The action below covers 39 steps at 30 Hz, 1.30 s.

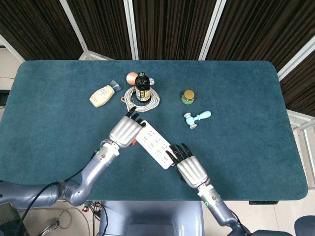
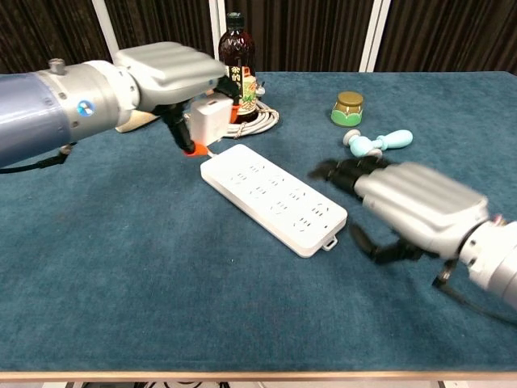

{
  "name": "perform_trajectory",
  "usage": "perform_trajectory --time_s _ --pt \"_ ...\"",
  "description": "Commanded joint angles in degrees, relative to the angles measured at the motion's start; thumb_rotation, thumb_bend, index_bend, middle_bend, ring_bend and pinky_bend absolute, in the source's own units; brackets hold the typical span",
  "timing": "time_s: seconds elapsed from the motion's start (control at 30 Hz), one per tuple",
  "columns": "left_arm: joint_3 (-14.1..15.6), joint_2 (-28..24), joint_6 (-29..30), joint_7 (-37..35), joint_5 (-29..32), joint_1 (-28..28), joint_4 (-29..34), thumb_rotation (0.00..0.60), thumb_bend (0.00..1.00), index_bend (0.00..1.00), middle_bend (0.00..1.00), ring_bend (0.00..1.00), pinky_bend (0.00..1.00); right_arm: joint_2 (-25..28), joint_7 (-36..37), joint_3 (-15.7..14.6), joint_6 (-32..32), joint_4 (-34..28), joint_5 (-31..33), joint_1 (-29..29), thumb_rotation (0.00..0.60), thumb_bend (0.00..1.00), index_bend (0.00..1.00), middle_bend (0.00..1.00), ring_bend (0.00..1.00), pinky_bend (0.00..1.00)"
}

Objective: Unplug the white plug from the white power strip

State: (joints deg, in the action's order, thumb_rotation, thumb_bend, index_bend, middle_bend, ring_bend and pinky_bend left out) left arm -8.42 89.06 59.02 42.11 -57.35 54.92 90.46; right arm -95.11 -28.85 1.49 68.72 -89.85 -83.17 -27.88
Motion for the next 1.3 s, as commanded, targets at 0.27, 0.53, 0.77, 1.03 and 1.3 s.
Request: perform_trajectory --time_s 0.27,0.53,0.77,1.03,1.3 --pt "6.10 -1.31 3.59 -4.57 -2.85 -6.97 -2.18 0.600 0.36 0.52 0.55 0.21 0.09 9.49 2.11 2.61 5.44 -6.38 -1.44 2.53 0.600 0.72 0.00 0.00 0.00 0.00" --pt "7.23 -1.47 4.14 -5.04 -0.91 -10.33 -4.70 0.600 0.15 0.29 0.28 0.15 0.03 16.17 2.89 2.07 8.69 -10.63 -2.09 5.46 0.600 0.71 0.00 0.00 0.00 0.00" --pt "5.85 -3.25 6.58 -5.08 0.72 -12.66 -3.43 0.600 0.07 0.17 0.18 0.09 0.00 20.56 4.73 1.15 11.66 -12.22 -1.96 8.74 0.600 0.56 0.00 0.00 0.00 0.00" --pt "6.98 -8.90 14.31 -11.22 -3.58 -19.39 4.82 0.600 0.07 0.17 0.17 0.08 0.00 25.60 11.82 0.29 16.99 -11.91 -3.36 13.35 0.600 0.55 0.00 0.00 0.00 0.00" --pt "13.84 -14.83 25.44 -21.18 -14.77 -30.43 10.92 0.600 0.06 0.12 0.13 0.05 0.00 29.63 21.50 -1.63 22.15 -7.74 -4.58 18.91 0.600 0.48 0.00 0.00 0.00 0.00"
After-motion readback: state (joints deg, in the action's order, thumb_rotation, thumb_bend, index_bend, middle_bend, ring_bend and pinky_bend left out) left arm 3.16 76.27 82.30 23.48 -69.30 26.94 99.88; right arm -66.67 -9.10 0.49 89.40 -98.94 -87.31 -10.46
